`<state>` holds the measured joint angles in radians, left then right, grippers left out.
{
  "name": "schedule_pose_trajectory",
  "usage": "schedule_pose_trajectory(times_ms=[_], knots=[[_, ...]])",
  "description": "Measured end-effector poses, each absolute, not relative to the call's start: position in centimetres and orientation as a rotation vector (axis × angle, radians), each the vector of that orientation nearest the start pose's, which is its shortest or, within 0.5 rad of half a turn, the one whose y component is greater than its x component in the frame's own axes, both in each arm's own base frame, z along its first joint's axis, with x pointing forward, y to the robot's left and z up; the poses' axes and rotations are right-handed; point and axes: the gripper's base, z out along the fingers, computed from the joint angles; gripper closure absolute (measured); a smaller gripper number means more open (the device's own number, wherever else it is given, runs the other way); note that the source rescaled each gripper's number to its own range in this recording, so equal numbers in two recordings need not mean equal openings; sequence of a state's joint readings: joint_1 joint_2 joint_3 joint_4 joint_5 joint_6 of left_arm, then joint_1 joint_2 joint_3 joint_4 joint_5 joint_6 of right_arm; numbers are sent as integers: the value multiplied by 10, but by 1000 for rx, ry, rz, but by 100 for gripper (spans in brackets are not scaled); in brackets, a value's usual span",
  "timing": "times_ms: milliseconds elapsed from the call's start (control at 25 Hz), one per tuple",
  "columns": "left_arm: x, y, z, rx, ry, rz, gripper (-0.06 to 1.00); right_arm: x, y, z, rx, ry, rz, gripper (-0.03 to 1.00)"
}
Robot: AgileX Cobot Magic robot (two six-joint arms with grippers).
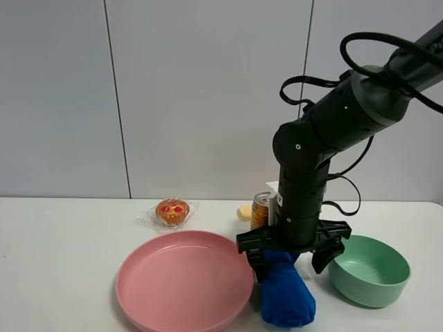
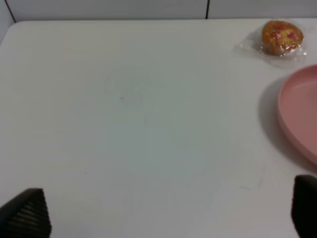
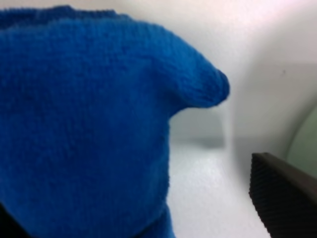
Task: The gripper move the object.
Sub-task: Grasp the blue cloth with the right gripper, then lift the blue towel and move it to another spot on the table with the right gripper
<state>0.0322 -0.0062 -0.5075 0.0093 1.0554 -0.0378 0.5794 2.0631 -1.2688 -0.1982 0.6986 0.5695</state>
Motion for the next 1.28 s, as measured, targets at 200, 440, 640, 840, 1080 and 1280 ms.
schedule_pose_trajectory(times_ms=[200, 440, 640, 840, 1080, 1280], knots=[[-7, 1, 280, -71, 2024, 8, -6, 333, 205, 112, -226, 2910, -27, 31], [-7, 1, 280, -71, 2024, 8, -6, 334, 206, 111, -227, 2899, -13, 64], [-7, 1, 280, -71, 2024, 8, -6, 334, 206, 108, -228, 2905, -18, 87], [-7, 1, 280, -71, 2024, 8, -6, 335, 206, 104, -224, 2916, -21, 95], [-7, 1, 280, -71, 2024, 8, -6, 334, 206, 104, -219, 2925, -20, 95], [-7, 1, 280, -71, 2024, 8, -6, 331, 206, 107, -224, 2953, -22, 96]])
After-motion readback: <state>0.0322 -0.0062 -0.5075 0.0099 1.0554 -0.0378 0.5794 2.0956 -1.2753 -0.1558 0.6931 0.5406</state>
